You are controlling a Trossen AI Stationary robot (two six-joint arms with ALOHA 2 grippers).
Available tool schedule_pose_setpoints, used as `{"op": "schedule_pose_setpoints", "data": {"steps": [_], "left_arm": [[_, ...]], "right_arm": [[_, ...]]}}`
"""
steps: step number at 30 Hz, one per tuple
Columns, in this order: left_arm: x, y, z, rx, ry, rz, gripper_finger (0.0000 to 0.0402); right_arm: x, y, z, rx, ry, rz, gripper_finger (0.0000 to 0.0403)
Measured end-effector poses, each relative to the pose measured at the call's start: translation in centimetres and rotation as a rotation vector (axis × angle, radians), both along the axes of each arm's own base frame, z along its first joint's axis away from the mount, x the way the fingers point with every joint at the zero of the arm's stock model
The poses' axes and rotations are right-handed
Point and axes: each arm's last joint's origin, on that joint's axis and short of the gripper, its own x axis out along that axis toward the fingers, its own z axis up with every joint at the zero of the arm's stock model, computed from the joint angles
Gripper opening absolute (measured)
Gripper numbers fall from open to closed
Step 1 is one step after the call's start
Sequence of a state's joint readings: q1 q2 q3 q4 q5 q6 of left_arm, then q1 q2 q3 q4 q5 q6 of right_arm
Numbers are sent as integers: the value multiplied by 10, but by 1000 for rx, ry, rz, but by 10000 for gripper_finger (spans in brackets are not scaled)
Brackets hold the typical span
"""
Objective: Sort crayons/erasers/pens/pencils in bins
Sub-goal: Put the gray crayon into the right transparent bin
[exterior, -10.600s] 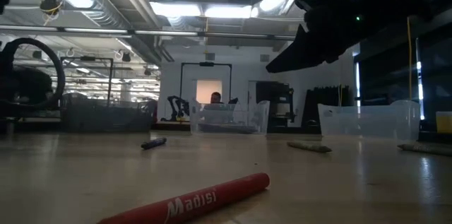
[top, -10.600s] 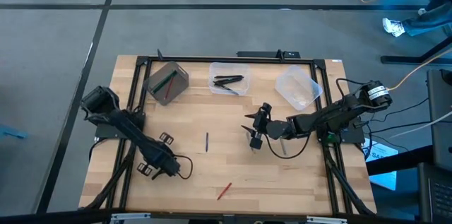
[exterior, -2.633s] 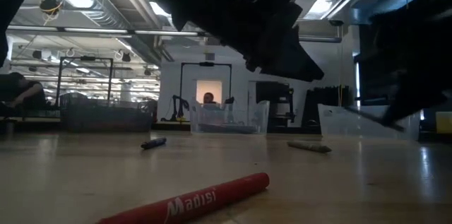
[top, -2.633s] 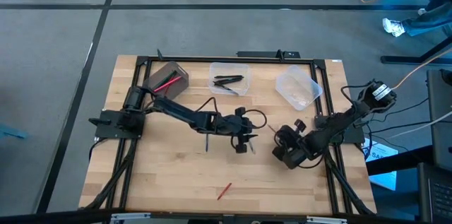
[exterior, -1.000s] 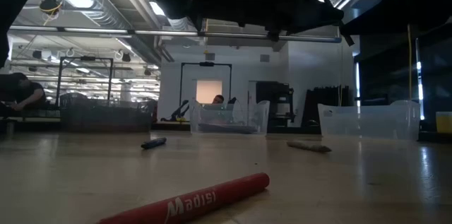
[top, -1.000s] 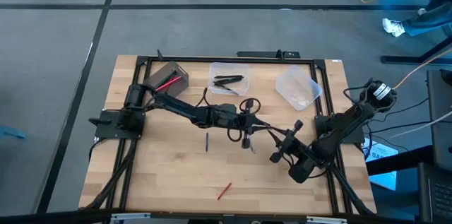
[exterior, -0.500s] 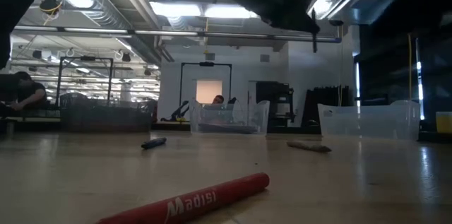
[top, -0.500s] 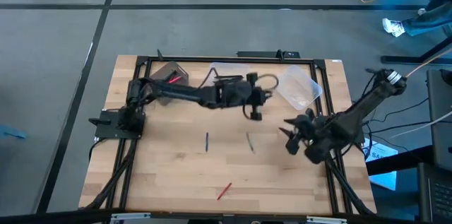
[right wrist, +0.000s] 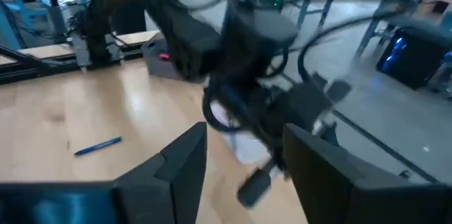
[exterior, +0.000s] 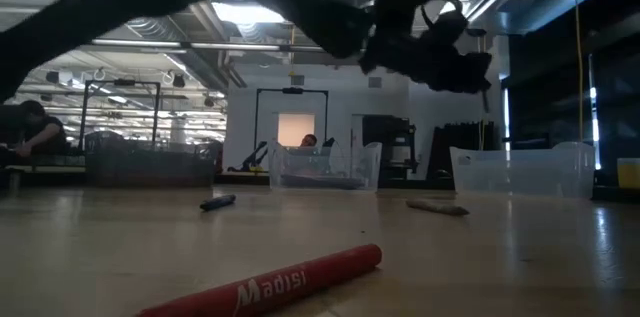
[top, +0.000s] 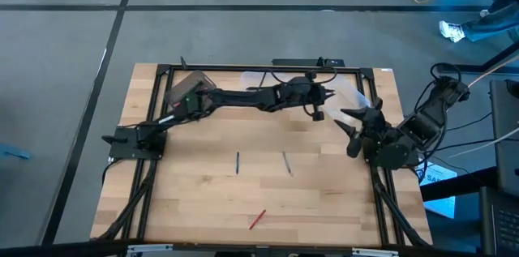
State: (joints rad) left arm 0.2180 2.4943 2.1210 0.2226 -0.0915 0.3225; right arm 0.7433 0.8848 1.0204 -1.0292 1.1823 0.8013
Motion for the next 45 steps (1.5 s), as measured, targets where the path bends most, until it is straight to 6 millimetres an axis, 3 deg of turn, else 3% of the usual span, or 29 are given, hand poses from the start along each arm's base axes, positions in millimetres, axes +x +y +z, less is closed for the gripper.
{"op": "schedule_pose_setpoints", "data": {"steps": [7, 17, 29, 34, 41, 45], "left_arm": [[22, 20, -37, -44, -42, 16, 8], [22, 42, -81, -245, -31, 65, 19], [22, 40, -81, -245, -22, 68, 78], [23, 35, -76, -212, -7, 54, 97], [24, -2, -26, -29, 17, -33, 119], [21, -26, -9, 44, 120, 8, 127]], "right_arm": [[-3, -2, -2, -10, 18, -10, 190], [-3, -3, -1, -12, 9, -17, 190], [-2, -2, -2, -2, 11, -12, 190], [-2, -2, -11, 0, 25, -20, 190], [-3, -2, -17, 23, 41, -22, 190], [-3, -2, -17, 22, 42, -21, 190]]}}
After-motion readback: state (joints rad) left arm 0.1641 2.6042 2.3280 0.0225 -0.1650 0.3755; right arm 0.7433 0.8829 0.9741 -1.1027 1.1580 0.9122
